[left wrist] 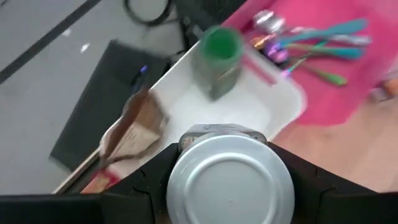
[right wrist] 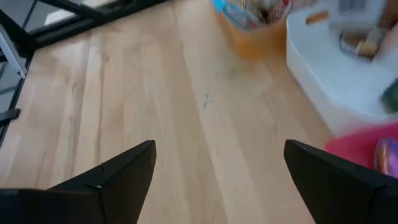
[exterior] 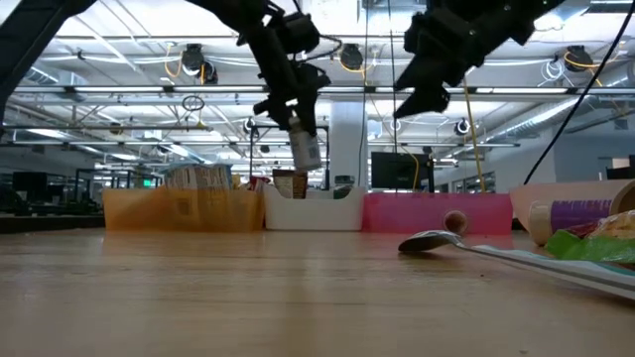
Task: Pick & Place Food Item
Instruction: Put the white seasoning bottle into the white bin
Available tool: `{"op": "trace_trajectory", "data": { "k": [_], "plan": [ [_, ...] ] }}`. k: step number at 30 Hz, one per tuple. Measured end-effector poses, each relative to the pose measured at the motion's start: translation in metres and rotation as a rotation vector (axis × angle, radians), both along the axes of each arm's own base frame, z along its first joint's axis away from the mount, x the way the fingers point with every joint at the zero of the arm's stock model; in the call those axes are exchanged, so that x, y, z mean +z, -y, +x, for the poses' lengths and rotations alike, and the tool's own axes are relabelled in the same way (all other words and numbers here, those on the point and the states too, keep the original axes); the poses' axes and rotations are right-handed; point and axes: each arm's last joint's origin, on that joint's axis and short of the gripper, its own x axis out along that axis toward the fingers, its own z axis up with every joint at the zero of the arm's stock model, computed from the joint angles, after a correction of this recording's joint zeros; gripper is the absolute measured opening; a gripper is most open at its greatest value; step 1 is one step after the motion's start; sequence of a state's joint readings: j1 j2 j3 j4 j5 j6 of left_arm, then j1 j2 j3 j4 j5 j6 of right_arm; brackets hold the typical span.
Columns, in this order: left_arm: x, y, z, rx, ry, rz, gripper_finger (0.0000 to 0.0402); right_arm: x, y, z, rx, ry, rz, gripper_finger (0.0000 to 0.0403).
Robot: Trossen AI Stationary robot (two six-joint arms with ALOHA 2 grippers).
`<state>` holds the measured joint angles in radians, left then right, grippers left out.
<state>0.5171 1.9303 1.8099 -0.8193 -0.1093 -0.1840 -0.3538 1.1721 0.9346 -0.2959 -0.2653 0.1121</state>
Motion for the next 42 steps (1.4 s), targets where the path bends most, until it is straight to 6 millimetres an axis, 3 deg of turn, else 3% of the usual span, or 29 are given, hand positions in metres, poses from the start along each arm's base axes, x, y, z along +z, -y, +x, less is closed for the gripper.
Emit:
{"op": "trace_trajectory", "data": {
  "k": [13, 24, 42],
  "plan": [
    [-0.031, -0.009, -0.003, 0.24, -0.103, -0.106, 0.0206, -0.022, -0.006, -0.018, -0.071, 0.059, 0.035, 0.0348],
    [-0.049, -0.017, 0.004, 0.281, -0.124, -0.105, 0.0206, -0.021, -0.005, -0.017, -0.082, 0.074, 0.045, 0.0348],
    [-0.065, -0.039, -0.005, 0.326, -0.151, -0.15, 0.0206, -0.021, -0.006, -0.018, -0.096, 0.072, 0.073, 0.0348]
  ]
}}
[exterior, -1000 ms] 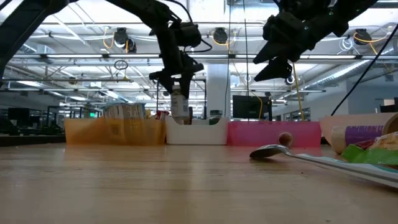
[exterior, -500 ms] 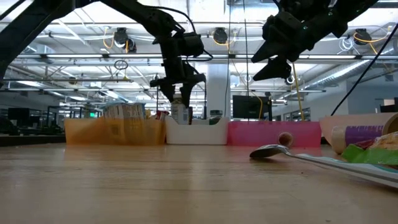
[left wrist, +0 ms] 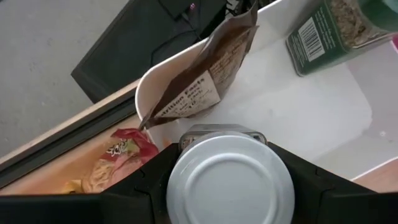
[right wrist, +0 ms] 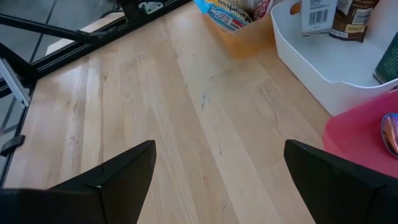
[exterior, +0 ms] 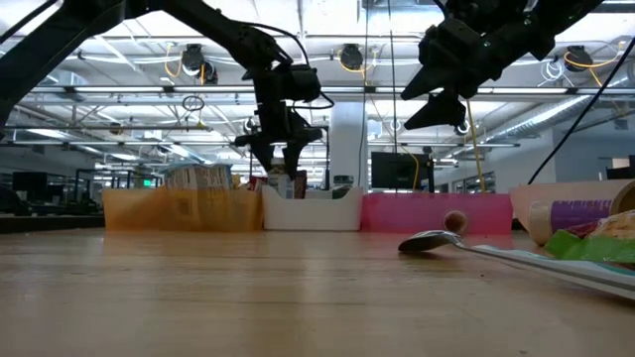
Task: Pick & Place Food Item
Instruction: Put the white seasoning bottle into the white bin
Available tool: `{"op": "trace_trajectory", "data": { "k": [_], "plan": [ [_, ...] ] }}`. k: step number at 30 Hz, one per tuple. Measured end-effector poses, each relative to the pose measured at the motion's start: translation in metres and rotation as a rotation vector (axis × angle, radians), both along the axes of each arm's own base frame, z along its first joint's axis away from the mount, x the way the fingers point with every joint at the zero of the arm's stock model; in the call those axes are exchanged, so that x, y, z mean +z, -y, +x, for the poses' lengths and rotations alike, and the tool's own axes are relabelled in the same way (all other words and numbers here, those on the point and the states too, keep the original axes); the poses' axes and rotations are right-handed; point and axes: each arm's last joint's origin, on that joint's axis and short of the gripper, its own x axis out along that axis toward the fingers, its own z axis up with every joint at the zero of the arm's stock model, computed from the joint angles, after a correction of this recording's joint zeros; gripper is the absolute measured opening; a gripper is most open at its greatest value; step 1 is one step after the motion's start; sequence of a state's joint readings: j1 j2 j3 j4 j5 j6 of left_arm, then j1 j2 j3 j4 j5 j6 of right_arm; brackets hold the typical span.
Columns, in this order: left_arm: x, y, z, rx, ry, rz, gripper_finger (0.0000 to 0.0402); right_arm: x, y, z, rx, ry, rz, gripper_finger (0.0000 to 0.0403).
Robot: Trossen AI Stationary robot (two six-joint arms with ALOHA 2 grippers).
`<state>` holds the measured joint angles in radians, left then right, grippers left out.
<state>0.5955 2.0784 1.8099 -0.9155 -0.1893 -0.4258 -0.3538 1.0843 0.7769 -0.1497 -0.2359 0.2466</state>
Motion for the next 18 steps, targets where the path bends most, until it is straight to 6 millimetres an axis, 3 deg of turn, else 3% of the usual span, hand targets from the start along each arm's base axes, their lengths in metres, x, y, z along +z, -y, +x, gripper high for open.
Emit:
{"op": "trace_trajectory", "data": {
  "k": [18],
  "plan": [
    [-0.017, -0.002, 0.008, 0.0, -0.003, -0.019, 0.0206, 0.0, 0.0, 0.0, -0.001, -0.001, -0.005, 0.0348]
  ]
}}
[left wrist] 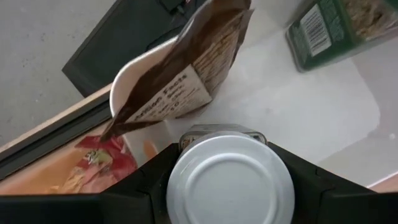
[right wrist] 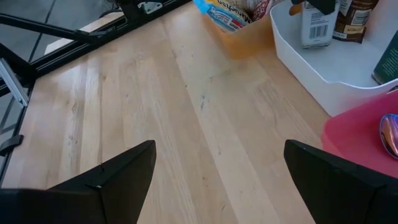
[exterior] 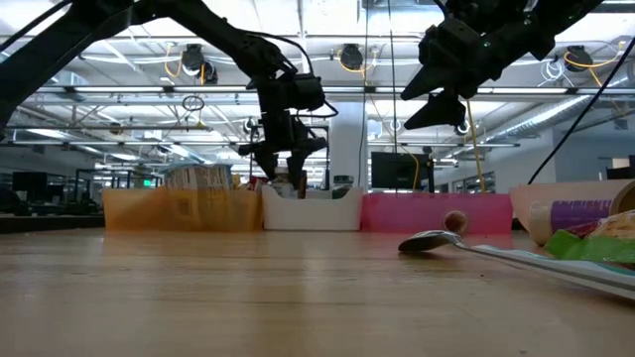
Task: Pick & Place Food Item
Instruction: Put the white seasoning bottle into the white bin
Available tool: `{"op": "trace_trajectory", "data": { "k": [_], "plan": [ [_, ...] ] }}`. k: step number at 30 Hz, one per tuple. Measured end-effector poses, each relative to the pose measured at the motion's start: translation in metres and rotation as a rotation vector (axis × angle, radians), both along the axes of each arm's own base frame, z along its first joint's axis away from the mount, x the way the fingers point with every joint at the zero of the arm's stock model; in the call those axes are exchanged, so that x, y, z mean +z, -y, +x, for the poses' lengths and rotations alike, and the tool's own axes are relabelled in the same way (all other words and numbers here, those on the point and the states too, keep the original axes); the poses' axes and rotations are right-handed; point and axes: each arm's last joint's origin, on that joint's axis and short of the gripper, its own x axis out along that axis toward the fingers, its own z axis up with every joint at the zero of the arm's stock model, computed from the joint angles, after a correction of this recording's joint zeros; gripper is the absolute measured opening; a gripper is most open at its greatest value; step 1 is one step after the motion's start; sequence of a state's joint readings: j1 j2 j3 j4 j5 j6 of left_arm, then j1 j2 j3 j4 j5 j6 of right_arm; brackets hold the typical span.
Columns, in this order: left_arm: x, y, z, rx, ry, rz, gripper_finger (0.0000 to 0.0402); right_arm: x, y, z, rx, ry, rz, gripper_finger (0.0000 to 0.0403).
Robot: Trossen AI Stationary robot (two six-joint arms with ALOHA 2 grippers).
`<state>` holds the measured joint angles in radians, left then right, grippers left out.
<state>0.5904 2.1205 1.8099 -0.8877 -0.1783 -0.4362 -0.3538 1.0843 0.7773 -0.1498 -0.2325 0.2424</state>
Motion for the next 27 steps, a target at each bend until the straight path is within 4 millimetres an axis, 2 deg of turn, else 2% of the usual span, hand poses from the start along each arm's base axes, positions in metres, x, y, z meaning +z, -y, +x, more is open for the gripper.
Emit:
{"op": "trace_trajectory", "data": {
  "k": [9, 14, 17, 27],
  "plan": [
    [-0.0001, -0.0014, -0.0007, 0.017, 0.008, -0.003, 0.0207, 0.0001, 0.0, 0.0, 0.0, 0.0, -0.001, 0.0348],
    [0.0, -0.0017, -0.0007, 0.022, 0.006, 0.004, 0.0245, 0.0002, 0.0, 0.0, 0.0, 0.0, 0.0, 0.0348],
    [0.0, -0.0019, -0.0008, 0.02, 0.005, 0.004, 0.0255, 0.0001, -0.0001, 0.0, 0.002, 0.0, 0.001, 0.0348],
    [0.0042, -0.0009, -0.0015, 0.01, 0.028, -0.011, 0.0243, -0.0007, -0.0003, -0.0005, 0.003, -0.01, 0.005, 0.0348]
  ]
}}
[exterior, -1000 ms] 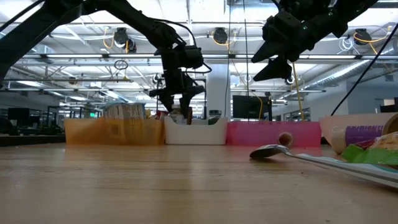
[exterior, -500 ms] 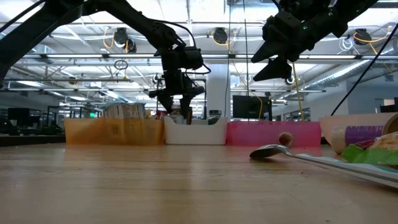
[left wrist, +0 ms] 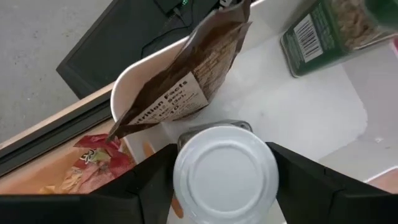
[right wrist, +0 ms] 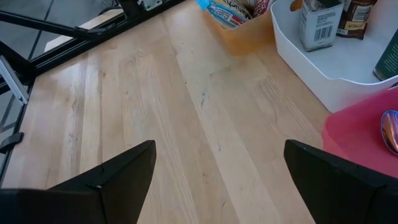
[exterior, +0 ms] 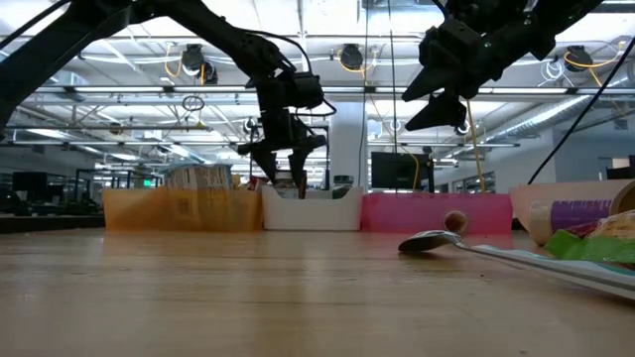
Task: Pick & Place Food Item
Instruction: Put the white seasoning bottle into the white bin, then put the gold seasoning bottle into the white bin
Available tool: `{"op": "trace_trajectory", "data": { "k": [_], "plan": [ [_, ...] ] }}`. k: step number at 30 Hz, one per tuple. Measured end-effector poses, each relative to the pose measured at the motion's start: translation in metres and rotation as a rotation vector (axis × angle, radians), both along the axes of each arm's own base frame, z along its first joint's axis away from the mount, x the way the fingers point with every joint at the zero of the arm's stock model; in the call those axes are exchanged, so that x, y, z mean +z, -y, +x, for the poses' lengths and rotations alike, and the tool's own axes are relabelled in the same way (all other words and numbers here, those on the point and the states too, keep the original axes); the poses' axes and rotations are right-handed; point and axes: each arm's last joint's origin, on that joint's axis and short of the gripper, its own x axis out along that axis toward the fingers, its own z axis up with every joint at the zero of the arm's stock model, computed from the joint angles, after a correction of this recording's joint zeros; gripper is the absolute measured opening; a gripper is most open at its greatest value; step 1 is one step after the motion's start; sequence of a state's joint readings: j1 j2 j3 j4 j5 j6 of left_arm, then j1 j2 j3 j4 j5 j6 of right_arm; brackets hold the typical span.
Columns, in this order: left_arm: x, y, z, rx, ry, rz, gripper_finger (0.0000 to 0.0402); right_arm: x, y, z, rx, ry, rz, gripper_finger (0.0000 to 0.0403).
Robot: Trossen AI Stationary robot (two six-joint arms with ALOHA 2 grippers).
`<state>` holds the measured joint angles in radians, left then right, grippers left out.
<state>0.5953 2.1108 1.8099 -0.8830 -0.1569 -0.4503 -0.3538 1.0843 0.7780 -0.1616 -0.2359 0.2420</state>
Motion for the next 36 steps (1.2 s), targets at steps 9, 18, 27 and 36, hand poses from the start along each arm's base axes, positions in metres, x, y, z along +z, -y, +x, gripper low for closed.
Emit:
{"op": "trace_trajectory", "data": {
  "k": [9, 18, 27, 36],
  "plan": [
    [0.025, 0.002, -0.005, 0.001, 0.022, 0.021, 0.0245, 0.0, 0.0, 0.0, 0.012, -0.002, -0.018, 0.0348],
    [0.082, 0.004, -0.011, -0.052, 0.033, 0.026, 0.0245, 0.001, -0.002, 0.001, 0.071, 0.018, 0.012, 0.0348],
    [0.161, 0.026, 0.005, -0.26, 0.461, -0.048, 0.0246, 0.003, -0.007, 0.001, 0.24, 0.069, 0.099, 0.0348],
    [0.254, 0.078, 0.008, -0.408, 0.948, 0.271, 0.0246, 0.017, -0.007, -0.01, 0.283, 0.142, 0.057, 0.0348]
  ]
}}
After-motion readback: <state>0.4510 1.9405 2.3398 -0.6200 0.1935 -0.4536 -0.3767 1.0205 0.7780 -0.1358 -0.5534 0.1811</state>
